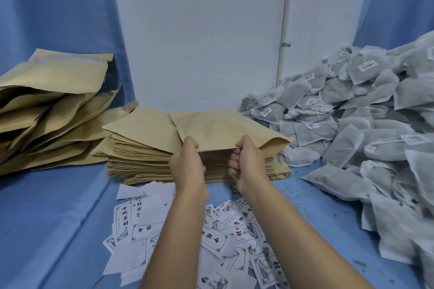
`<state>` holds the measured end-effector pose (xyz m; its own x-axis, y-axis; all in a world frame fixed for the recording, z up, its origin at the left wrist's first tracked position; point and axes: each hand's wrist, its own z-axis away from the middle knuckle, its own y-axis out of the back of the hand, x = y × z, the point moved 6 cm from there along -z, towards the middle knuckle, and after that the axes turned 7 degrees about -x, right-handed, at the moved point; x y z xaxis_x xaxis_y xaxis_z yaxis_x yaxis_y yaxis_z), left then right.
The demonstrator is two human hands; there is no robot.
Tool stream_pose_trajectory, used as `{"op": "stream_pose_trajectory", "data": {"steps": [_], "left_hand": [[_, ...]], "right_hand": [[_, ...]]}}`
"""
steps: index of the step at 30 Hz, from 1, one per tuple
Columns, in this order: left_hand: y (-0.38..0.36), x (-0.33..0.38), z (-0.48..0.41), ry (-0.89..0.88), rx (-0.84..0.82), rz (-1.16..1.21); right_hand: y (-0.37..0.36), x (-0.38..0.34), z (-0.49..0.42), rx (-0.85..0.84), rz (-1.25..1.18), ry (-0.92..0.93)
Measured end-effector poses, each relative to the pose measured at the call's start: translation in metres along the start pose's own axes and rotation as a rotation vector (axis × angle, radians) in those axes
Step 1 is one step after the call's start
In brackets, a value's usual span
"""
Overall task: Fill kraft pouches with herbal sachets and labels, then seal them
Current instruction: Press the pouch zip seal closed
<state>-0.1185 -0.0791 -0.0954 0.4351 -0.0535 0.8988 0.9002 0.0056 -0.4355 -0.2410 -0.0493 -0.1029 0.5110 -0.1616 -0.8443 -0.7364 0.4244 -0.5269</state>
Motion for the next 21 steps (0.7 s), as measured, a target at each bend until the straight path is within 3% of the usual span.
{"op": "stream_pose_trajectory", "data": {"steps": [2,6,10,16,21], "left_hand": [[-0.004,-0.001,0.006,-0.069,0.034,-0.119],[-0.009,-0.009,0.003,0.025,-0.037,-0.118],[-0.004,-0.007,0.002,0.05,-0.016,-0.1],[-0.019,-0.008,0.01,0.104,-0.168,-0.081],[-0.015,-0.004,0.009,0.084,-0.107,-0.039]], "right_hand": [[-0.009,0.004,0.004,-0.048,0.046,-0.002],[-0.022,0.014,0.012,-0.188,0.131,-0.085],[-0.017,0.011,0.008,-0.117,0.044,-0.063],[-0.018,0.009,0.009,-0.174,0.061,-0.091],[-0.014,0.012,0.005,-0.108,-0.085,-0.059]]}}
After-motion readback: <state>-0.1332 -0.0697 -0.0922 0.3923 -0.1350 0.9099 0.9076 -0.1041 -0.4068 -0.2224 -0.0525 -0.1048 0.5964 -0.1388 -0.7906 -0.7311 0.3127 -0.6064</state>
